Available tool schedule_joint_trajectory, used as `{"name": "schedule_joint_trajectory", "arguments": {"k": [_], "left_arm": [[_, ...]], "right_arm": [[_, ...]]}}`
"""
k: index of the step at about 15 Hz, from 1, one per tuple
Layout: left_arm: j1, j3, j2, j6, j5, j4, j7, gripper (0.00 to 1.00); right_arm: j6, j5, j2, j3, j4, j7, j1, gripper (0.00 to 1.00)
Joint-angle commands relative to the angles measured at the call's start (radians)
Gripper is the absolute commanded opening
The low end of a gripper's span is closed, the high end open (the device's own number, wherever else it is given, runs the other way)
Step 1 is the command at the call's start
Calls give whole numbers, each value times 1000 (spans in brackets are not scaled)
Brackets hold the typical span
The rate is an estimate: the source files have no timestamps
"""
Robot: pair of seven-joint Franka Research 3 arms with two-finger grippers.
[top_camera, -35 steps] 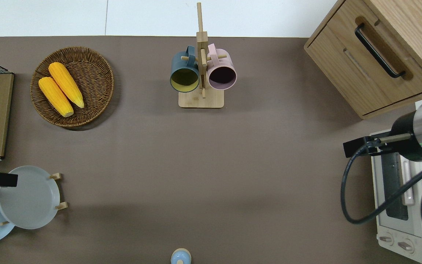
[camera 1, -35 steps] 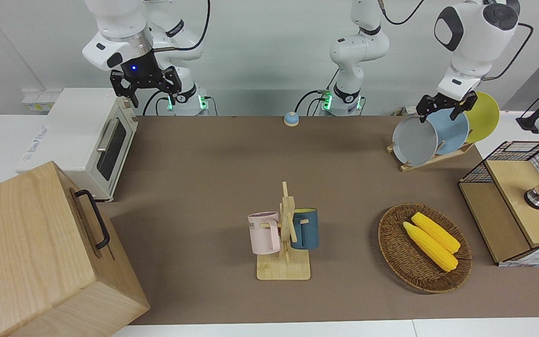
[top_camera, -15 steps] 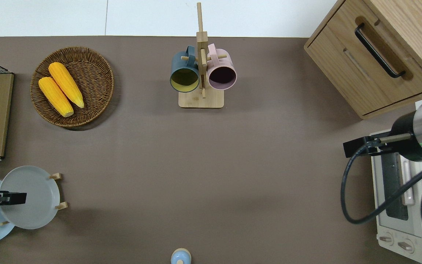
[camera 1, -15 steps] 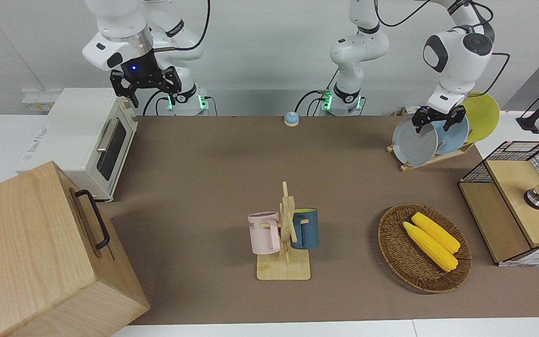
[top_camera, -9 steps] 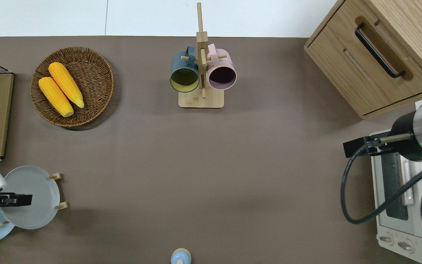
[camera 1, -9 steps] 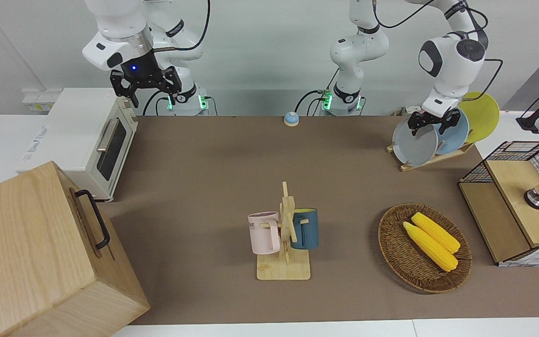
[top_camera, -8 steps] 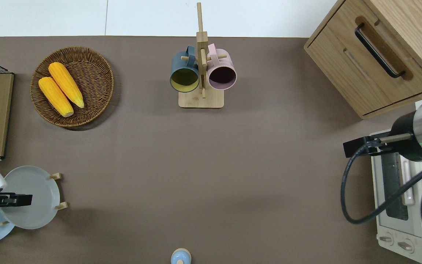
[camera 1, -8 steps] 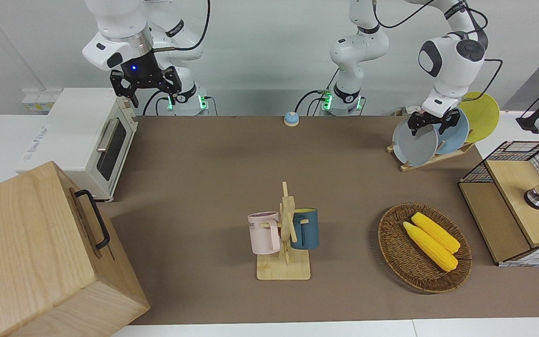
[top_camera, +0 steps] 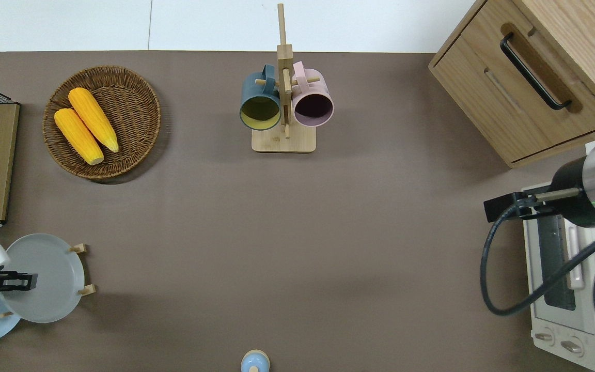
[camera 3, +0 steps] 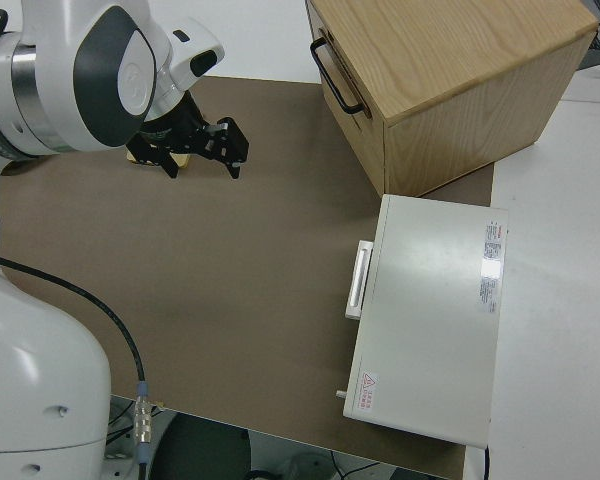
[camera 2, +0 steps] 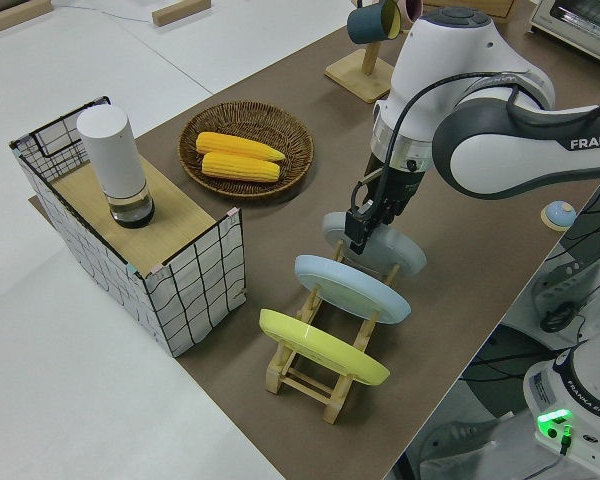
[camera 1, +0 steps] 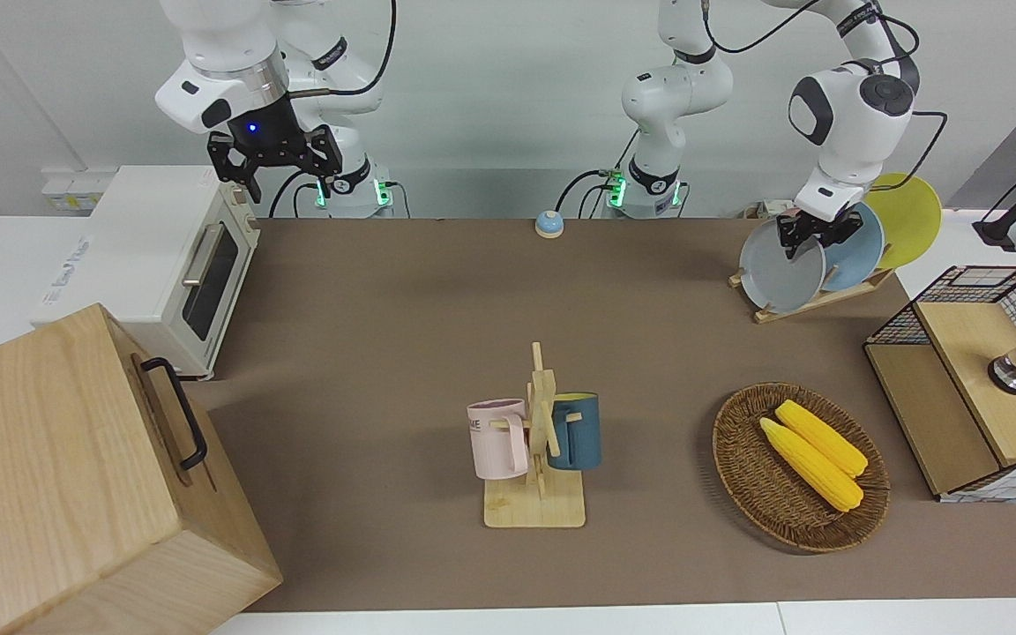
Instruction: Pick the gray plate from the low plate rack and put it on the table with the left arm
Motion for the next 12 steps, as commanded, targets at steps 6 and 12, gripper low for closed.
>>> {"name": "schedule_joint_trajectory", "arguments": {"k": [6, 12], "left_arm": [[0, 0, -32, -6, -1, -25, 6, 0], [-14, 0, -33, -138, -3, 80, 3, 0]], "right_arm": [[-14, 10, -2, 6, 6, 0, -10, 990], [-14, 10, -2, 6, 6, 0, -10, 987]]}}
